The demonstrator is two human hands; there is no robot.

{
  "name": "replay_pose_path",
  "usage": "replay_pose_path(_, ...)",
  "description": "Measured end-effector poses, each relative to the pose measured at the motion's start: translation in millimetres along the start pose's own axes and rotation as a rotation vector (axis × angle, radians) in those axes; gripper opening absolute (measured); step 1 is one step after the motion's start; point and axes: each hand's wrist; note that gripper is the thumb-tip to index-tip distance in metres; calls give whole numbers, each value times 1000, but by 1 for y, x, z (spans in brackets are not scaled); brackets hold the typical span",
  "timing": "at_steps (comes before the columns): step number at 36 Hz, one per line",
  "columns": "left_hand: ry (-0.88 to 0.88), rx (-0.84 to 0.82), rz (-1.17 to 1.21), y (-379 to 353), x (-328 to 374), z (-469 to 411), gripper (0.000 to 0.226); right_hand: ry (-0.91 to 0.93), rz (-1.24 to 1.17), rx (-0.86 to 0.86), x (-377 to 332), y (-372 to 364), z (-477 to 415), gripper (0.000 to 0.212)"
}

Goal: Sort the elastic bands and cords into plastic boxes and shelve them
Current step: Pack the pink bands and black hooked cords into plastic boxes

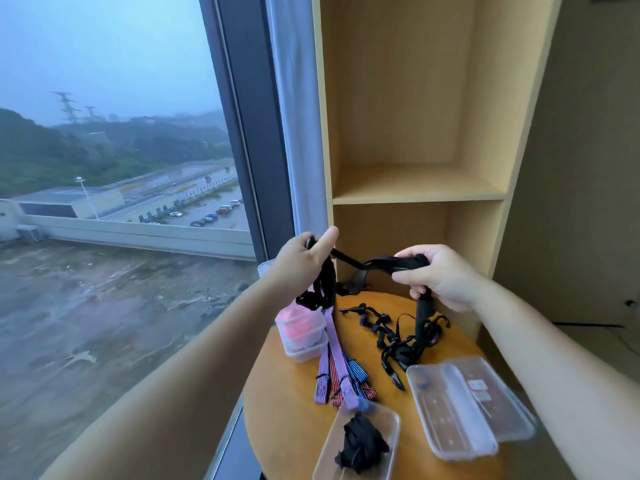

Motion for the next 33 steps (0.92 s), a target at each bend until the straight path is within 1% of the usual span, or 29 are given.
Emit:
replay_pose_path(2, 15, 50, -27, 6, 3, 13, 58, -31, 43, 1, 1, -4, 16, 25)
replay_pose_path(5, 31, 49, -19, 10, 10, 30, 64, -66, 82, 24, 1, -12, 36, 21)
replay_pose_path(8, 43, 82, 20, 14, 20, 41, 68, -91, 92, 17, -4, -19, 52, 20)
replay_pose_path(10, 45, 49, 101, 16, 27, 44, 62, -97, 126, -28, -11, -25, 60, 24)
replay_pose_path(13, 65, -19, 223, 16, 39, 48, 52, -51, 163, -110, -29, -39, 70, 44)
replay_pose_path(15, 29, -42, 291, 12, 46, 53, 42, -19, 199, -143, -42, -48, 74, 60)
replay_pose_path(17, -33, -57, 339, 6, 50, 58, 34, 18, 282, -132, -54, -57, 75, 75)
replay_pose_path(19, -70, -54, 297, 4, 52, 62, 37, 53, 350, -75, -59, -68, 72, 80)
replay_pose_path(21, -114, -46, 245, 3, 53, 64, 37, 61, 361, -46, -60, -78, 68, 74)
replay_pose_path(22, -138, -49, 249, 3, 53, 65, 35, 62, 345, -66, -60, -83, 67, 66)
replay_pose_path(24, -175, -69, 302, 2, 54, 66, 31, 91, 292, -141, -55, -92, 64, 43)
replay_pose_path(26, -196, -89, 348, 2, 56, 67, 26, 102, 175, -171, -49, -100, 61, 27)
replay_pose_path(28, -204, -107, 369, 4, 55, 68, 24, 98, 66, -169, -45, -105, 56, 19)
replay_pose_path(29, -204, -121, 366, 7, 54, 69, 23, 105, 65, -165, -44, -106, 54, 16)
replay_pose_path(33, -205, -133, 254, 23, 41, 73, 20, 165, 186, -120, -44, -103, 49, 12)
Point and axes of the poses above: each hand's wrist, its own z-axis away from the middle knuckle, its own y-axis out of the back of the hand, x = y × z, and after that the axes turned 7 degrees about -x, right-handed
